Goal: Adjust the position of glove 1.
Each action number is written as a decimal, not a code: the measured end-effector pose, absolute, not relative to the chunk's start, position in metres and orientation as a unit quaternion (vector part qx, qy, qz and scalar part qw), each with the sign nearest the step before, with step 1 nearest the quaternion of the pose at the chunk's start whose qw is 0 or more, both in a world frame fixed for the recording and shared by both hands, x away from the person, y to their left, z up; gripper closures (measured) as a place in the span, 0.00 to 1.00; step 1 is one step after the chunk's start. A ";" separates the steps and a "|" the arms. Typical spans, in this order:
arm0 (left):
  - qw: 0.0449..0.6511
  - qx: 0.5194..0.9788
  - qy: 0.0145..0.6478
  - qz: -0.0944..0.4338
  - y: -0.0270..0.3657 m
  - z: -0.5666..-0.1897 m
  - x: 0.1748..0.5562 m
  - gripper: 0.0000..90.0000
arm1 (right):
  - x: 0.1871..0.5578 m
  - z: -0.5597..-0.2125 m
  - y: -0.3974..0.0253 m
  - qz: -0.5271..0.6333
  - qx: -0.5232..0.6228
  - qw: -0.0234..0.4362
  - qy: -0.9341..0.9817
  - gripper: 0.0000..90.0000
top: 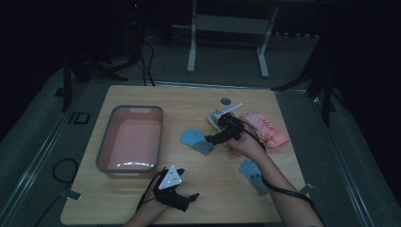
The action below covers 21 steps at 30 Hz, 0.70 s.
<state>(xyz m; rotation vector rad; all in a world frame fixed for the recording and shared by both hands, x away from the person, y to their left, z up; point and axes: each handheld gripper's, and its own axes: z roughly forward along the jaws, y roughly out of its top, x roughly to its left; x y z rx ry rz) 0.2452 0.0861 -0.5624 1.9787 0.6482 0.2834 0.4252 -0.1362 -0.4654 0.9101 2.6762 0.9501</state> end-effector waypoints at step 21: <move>0.500 0.817 0.266 0.112 0.086 -0.562 0.244 0.00 | 0.445 -0.520 -0.087 0.265 0.253 0.082 0.927 0.63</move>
